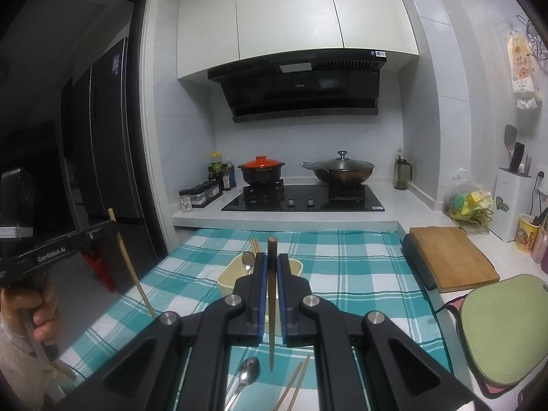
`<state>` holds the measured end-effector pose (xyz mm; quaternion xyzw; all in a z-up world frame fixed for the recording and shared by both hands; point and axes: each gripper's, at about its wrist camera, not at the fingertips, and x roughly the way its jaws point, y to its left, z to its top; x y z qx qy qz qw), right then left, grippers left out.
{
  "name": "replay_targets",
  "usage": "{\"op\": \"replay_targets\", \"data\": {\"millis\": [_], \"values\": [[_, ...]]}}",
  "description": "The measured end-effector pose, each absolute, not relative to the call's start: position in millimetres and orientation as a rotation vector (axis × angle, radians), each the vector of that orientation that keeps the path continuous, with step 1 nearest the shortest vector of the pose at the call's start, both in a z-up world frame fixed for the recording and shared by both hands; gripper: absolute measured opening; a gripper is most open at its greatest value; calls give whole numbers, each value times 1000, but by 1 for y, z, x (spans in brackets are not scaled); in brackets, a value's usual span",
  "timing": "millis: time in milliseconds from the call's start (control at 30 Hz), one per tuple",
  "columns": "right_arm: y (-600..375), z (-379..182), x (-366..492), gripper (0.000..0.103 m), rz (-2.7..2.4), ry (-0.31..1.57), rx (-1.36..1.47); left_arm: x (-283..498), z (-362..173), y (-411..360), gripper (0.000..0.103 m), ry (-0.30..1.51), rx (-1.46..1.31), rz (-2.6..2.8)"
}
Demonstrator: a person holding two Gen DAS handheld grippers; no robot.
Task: Organize utensils
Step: 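Carry both held chopsticks up and over to the cream holder, then lower both chopsticks into the cream holder and open both tools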
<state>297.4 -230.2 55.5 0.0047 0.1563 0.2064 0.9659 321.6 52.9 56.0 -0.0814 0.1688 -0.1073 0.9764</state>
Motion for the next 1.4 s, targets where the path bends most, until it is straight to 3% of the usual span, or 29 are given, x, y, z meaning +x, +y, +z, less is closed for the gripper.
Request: {"op": "replay_targets", "data": {"millis": [367, 633, 1067, 1400], "values": [[-204, 97, 344, 6, 437, 204, -39, 375, 104, 54, 5, 187, -146, -175], [-179, 96, 411, 6, 448, 179, -34, 458, 77, 46, 5, 229, -186, -138], [-140, 14, 540, 6, 479, 577, -126, 587, -25, 39, 5, 572, -278, -125], [-116, -25, 599, 6, 570, 751, -47, 622, -59, 39, 6, 671, -289, -114]]}}
